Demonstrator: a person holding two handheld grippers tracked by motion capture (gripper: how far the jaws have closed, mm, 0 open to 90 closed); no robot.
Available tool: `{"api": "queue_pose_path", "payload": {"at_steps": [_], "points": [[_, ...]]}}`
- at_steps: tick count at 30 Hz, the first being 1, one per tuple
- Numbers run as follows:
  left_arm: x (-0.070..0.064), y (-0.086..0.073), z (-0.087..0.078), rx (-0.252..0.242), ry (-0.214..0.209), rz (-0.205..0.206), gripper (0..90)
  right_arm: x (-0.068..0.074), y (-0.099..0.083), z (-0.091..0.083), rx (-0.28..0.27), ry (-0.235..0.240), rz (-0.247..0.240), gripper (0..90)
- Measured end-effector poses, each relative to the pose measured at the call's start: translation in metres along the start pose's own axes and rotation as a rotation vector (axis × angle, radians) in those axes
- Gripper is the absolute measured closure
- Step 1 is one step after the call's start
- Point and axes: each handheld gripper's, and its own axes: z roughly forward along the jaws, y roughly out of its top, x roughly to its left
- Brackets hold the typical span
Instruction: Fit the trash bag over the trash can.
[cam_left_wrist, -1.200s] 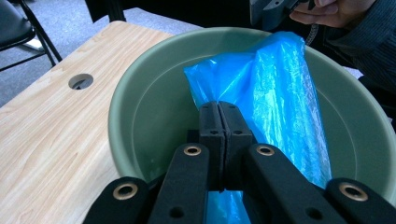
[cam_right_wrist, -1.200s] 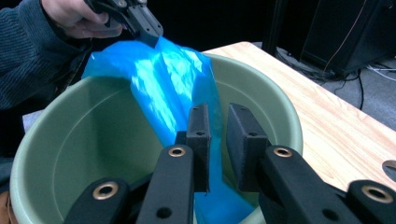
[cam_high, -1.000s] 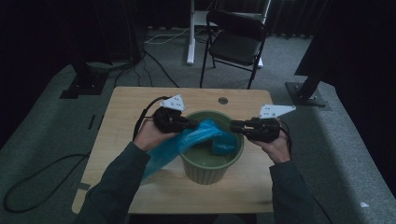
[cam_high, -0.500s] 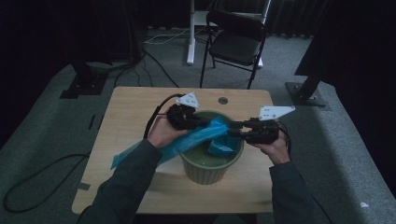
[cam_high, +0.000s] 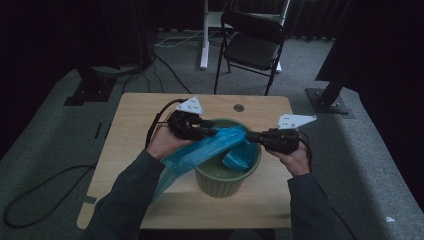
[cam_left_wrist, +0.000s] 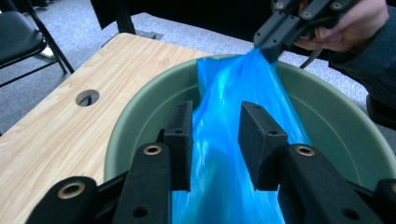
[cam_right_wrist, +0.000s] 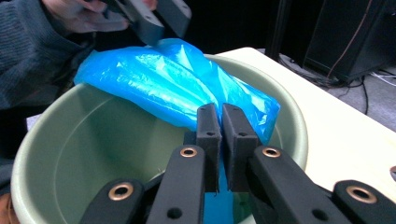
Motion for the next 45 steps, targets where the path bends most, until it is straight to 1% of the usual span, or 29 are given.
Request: {"api": "queue_pose_path", "payload": {"at_steps": [1,3,4,5,8,10,13,14,15,17,18,19,20,21,24,25,26,27,29,30,31,32,33,34,35,38,40,41,45], "points": [[0.0,-0.002,-0.004,-0.002,0.001,0.002,63.8,0.0,0.0,-0.001,0.0,-0.007,0.001,86.1],[0.0,-0.008,-0.009,-0.009,-0.008,-0.011,62.6,-0.001,-0.001,-0.002,-0.006,-0.014,0.003,86.0],[0.0,-0.008,-0.009,-0.009,-0.008,-0.011,62.1,-0.001,-0.001,-0.002,-0.006,-0.014,0.003,86.0],[0.0,-0.019,-0.017,-0.004,-0.011,-0.018,59.9,-0.001,-0.001,-0.003,-0.007,-0.024,0.004,85.9],[0.0,-0.028,-0.022,0.005,-0.004,-0.021,55.8,-0.002,-0.002,-0.005,-0.009,-0.029,0.007,85.9],[0.001,-0.035,-0.026,0.013,0.014,-0.027,53.9,-0.002,-0.003,-0.005,-0.009,-0.032,0.007,85.8],[0.008,-0.043,-0.033,0.012,0.036,-0.055,52.5,-0.002,-0.004,-0.006,-0.008,-0.035,0.009,85.7],[0.008,-0.043,-0.033,0.012,0.036,-0.055,52.3,-0.002,-0.004,-0.007,-0.009,-0.035,0.008,85.6],[0.014,-0.049,-0.037,0.015,0.046,-0.077,51.5,-0.002,-0.004,-0.007,-0.01,-0.036,0.008,85.5],[0.021,-0.053,-0.039,0.022,0.044,-0.09,49.5,-0.002,-0.003,-0.007,-0.008,-0.04,0.006,85.1],[0.021,-0.053,-0.039,0.022,0.044,-0.09,48.6,-0.003,-0.003,-0.007,-0.007,-0.041,0.005,85.0],[0.027,-0.058,-0.04,0.021,0.029,-0.104,47.9,-0.003,-0.003,-0.007,-0.006,-0.043,0.005,84.9],[0.027,-0.058,-0.04,0.021,0.029,-0.104,47.2,-0.003,-0.003,-0.007,-0.006,-0.043,0.005,84.9],[0.034,-0.062,-0.037,0.03,0.013,-0.132,46.8,-0.003,-0.003,-0.007,-0.007,-0.042,0.006,84.7],[0.041,-0.069,-0.032,0.056,-0.009,-0.164,46.9,-0.003,-0.003,-0.007,-0.007,-0.042,0.005,84.5],[0.042,-0.071,-0.029,0.058,-0.02,-0.171,48.7,-0.003,-0.003,-0.007,-0.007,-0.042,0.005,84.3],[0.042,-0.071,-0.029,0.058,-0.02,-0.171,52.3,-0.003,-0.003,-0.007,-0.006,-0.042,0.003,84.3],[0.04,-0.072,-0.028,0.057,-0.011,-0.16,57.8,-0.003,-0.003,-0.007,-0.005,-0.043,0.003,84.1],[0.035,-0.07,-0.028,0.056,0.022,-0.138,72.9,-0.003,-0.003,-0.008,-0.007,-0.041,0.001,83.8],[0.035,-0.07,-0.028,0.056,0.022,-0.138,78.8,-0.002,-0.003,-0.008,-0.004,-0.041,0.001,83.7],[0.032,-0.066,-0.03,0.042,0.028,-0.123,83.3,-0.002,-0.002,-0.008,-0.004,-0.041,0.001,83.5],[0.032,-0.066,-0.03,0.042,0.028,-0.123,86.5,-0.002,-0.002,-0.008,-0.004,-0.041,0.001,83.5],[0.03,-0.062,-0.032,0.038,0.028,-0.116,86.5,-0.003,-0.002,-0.008,-0.005,-0.041,0.001,83.0],[0.029,-0.059,-0.033,0.036,0.026,-0.11,89.1,-0.003,-0.002,-0.008,-0.002,-0.04,0.004,80.1],[0.024,-0.053,-0.033,0.03,0.033,-0.092,89.2,-0.003,-0.001,-0.008,0.0,-0.041,0.005,77.1],[0.019,-0.045,-0.033,0.03,0.046,-0.067,89.3,-0.004,0.001,-0.008,-0.003,-0.027,0.007,70.0],[0.018,-0.043,-0.033,0.03,0.049,-0.063,89.3,-0.003,0.003,-0.009,-0.008,-0.014,0.006,68.3],[0.015,-0.038,-0.032,0.026,0.059,-0.054,89.3,-0.003,0.004,-0.01,-0.01,-0.013,0.004,67.7],[0.011,-0.031,-0.028,0.012,0.059,-0.046,89.3,0.0,0.009,-0.007,-0.01,-0.001,-0.005,67.1]]}}
